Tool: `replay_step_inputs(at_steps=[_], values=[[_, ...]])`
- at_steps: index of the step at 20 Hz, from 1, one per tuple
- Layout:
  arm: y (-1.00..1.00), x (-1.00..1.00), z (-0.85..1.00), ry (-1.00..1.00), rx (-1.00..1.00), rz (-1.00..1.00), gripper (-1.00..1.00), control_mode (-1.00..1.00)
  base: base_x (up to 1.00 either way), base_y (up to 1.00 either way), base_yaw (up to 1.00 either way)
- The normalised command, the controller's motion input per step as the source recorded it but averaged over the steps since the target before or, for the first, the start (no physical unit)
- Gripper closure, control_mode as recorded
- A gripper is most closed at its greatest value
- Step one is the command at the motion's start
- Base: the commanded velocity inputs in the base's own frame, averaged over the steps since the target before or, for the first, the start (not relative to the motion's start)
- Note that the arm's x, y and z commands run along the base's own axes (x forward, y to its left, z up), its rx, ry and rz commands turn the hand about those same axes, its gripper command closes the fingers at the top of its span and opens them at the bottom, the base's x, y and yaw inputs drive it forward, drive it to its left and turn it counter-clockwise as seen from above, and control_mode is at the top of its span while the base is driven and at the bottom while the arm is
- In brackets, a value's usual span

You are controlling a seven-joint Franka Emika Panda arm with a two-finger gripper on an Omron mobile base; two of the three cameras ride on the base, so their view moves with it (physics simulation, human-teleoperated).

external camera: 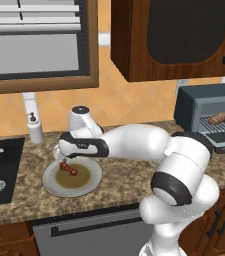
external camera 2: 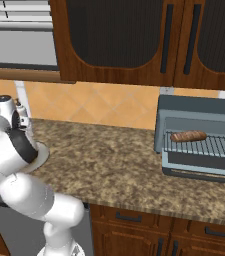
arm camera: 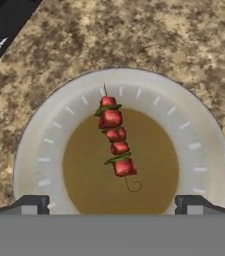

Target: Pick up the kebab skewer and baguette bread, and place them inside the toaster oven. Close the toaster oven door and start by setting the timer.

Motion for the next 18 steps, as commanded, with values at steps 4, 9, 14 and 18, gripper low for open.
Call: replay_step_inputs(at_steps=[4, 9, 14, 18], values=[[0.29, 0.19, -0.38, 0.14, -0.05, 0.07, -1.0, -1.0, 0.0, 0.0, 0.0], [0.04, 0.16, -0.42, 0.05, -0.05, 0.01, -1.0, -1.0, 0.0, 0.0, 0.0], [0.0, 0.13, -0.37, 0.08, -0.02, 0.0, -1.0, -1.0, 0.0, 0.0, 0.0], [0.01, 0.0, -0.42, 0.11, -0.01, 0.0, -1.0, -1.0, 0.0, 0.0, 0.0]])
